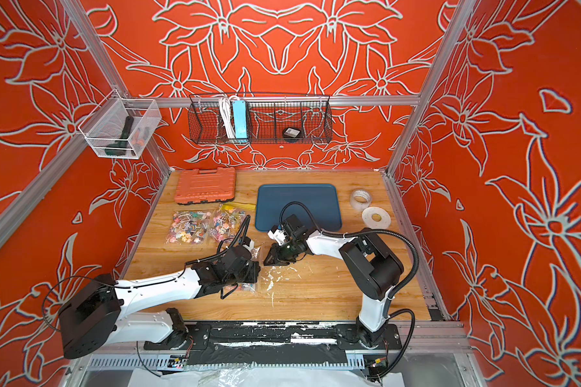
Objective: Pour candies out of the ziploc bag
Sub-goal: Open the ziploc bag at the center of the board.
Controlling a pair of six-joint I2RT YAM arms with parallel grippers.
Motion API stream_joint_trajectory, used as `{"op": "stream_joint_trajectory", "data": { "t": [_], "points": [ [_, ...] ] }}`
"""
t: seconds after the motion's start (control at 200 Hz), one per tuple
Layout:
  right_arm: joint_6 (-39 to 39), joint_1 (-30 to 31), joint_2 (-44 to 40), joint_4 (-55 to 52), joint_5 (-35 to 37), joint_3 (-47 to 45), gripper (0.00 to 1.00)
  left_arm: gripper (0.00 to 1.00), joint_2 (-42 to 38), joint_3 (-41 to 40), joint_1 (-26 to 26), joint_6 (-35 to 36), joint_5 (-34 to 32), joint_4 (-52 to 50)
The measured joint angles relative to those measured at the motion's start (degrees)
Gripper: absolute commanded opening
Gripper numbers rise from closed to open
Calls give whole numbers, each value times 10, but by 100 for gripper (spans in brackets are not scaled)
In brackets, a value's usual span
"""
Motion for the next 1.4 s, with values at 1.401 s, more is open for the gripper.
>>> {"op": "stream_joint_trajectory", "data": {
  "t": [1.401],
  "points": [
    [1,6,33,-1,7,34,19,0,-3,-15,2,0,16,20]
  ]
}}
